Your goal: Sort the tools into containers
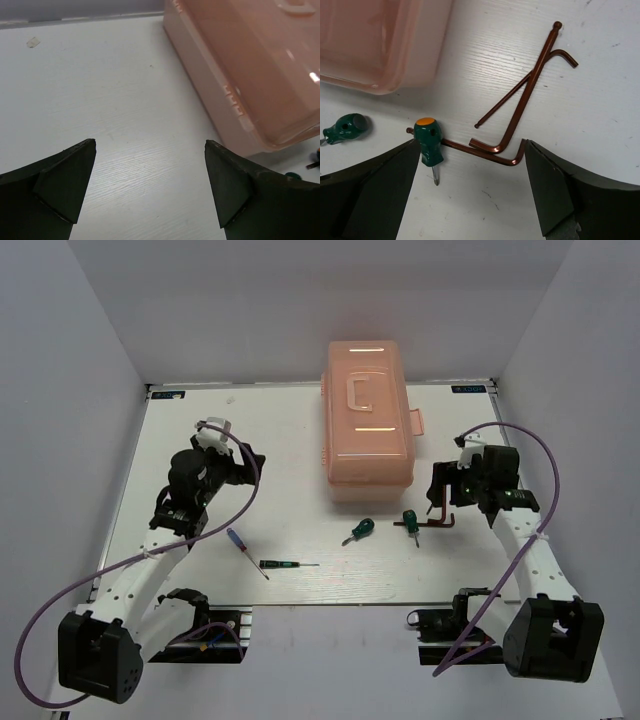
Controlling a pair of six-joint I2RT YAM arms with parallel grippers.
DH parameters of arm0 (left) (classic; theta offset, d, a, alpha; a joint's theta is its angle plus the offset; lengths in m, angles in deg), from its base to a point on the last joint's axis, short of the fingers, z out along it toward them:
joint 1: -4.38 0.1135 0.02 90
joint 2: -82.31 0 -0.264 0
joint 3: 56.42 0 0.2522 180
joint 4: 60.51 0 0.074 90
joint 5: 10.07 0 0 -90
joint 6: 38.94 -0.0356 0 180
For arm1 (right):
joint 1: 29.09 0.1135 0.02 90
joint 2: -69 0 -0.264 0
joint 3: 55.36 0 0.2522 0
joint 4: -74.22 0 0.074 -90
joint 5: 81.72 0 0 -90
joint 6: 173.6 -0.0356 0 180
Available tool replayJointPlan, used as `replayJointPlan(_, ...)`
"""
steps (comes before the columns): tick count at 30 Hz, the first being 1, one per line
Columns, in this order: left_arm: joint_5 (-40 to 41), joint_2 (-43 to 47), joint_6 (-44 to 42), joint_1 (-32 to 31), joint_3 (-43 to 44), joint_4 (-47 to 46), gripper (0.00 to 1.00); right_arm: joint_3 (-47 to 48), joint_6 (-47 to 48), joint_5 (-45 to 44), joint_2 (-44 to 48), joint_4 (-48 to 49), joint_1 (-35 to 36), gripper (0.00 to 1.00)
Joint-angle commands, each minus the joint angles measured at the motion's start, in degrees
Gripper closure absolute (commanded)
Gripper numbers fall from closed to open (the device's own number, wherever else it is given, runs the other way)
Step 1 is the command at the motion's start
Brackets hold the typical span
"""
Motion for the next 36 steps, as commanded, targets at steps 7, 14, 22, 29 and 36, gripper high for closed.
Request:
replayJointPlan(7,-6.13,-1.55,5.39,-0.13,5.34,-0.52,0.0,0.7,-1.62,-3.32,2.19,0.81,-1.71,0.1)
replayJointPlan(14,-10.96,-3.39,5.92,-0.13,5.87,-1.3,0.21,4.1,5.5,-3.66,1.24,-2.44,-1.62,0.1)
replayJointPlan(22,-22.91,-11.03,5.92,-0.13,8.06,-1.92,1.0,23.26,10.32,-1.49,-7.73,-10.26,-1.18,0.1)
replayJointPlan(29,-29.58,-15.43,9.33,0.39,9.21,-6.22,0.29,42.6,-5.8,15.62,-22.9,-7.01,1.1,0.99)
replayJointPlan(36,-32.06,-22.11,15.3,0.39,12.72,-15.63,0.25,63.96,-21.3,20.77,-43.46,-0.6,10.32,0.54)
